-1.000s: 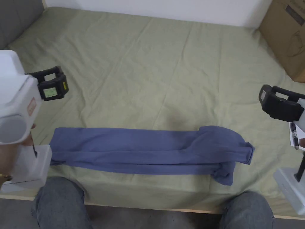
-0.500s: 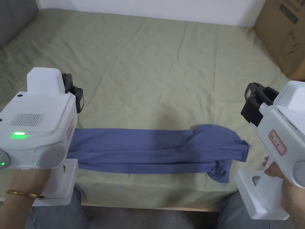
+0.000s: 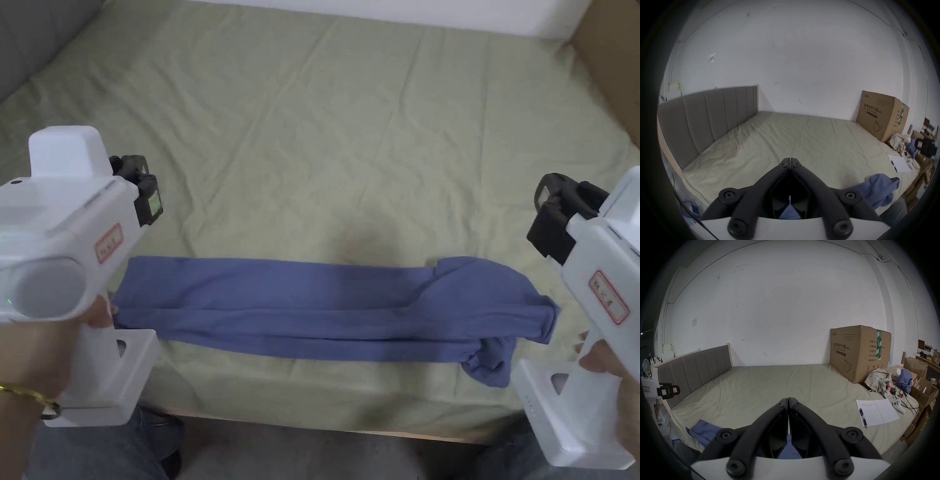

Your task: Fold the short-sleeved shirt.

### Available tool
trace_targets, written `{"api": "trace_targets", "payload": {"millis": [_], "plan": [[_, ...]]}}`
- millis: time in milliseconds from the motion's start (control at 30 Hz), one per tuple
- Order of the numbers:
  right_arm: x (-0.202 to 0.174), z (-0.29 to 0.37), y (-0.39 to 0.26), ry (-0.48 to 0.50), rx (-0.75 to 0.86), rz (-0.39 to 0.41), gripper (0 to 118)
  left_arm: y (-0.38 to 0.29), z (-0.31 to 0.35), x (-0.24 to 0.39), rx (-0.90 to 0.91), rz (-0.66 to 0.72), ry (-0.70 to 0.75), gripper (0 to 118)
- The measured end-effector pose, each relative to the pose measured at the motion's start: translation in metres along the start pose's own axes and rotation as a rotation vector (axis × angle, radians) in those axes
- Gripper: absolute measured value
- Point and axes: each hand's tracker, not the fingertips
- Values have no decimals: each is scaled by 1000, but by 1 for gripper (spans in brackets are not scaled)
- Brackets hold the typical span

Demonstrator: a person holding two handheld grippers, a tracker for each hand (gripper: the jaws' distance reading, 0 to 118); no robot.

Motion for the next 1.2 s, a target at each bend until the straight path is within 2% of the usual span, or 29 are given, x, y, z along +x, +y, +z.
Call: {"api": "trace_targets", "payload": {"millis": [67, 133, 167, 200, 233, 267, 300, 400, 567, 633, 667, 700, 900, 967, 1000, 1133, 1167, 1200], "plan": [[0, -3, 0, 0, -7, 12, 0, 1, -10, -21, -36, 75, 6, 1], [1, -5, 1, -5, -12, 11, 0, 0, -24, -45, -127, 152, -1, 20], [0, -5, 1, -4, -15, 12, 0, -3, -31, -58, -158, 200, -11, 36], [0, -5, 1, -7, -20, 14, 0, -7, -39, -72, -201, 241, -31, 65], [0, -6, 0, -10, -24, 16, 0, -12, -48, -85, -248, 272, -58, 86], [-1, -7, -1, -15, -29, 19, 0, -18, -55, -96, -290, 304, -74, 105], [-2, -7, -1, -14, -36, 24, 0, -26, -65, -106, -353, 314, -80, 118], [-2, -10, -3, -3, -59, 19, 0, -52, -80, -130, -441, 380, -102, 118], [-9, -10, -1, -25, -80, 34, 0, -97, -101, -165, -538, 663, -207, 118], [-11, -11, -1, -33, -84, 37, 0, -108, -108, -170, -567, 698, -213, 118], [-11, -12, -1, -37, -88, 40, 0, -98, -96, -133, -571, 698, -210, 118], [-11, -16, -1, -39, -94, 44, 0, -101, -96, -128, -577, 700, -207, 118], [-12, -19, -1, -38, -111, 54, 0, -117, -98, -127, -601, 702, -238, 114], [-11, -22, -1, -37, -115, 54, 0, -112, -90, -110, -599, 736, -256, 103], [-11, -23, -2, -37, -115, 53, 0, -112, -89, -108, -599, 735, -253, 90], [-15, -23, -1, -34, -116, 59, 0, -112, -90, -107, -609, 714, -225, 59], [-15, -23, -1, -33, -116, 61, 0, -111, -90, -103, -614, 700, -197, 41], [-15, -23, -2, -30, -117, 62, 0, -112, -94, -102, -636, 665, -137, 18]]}}
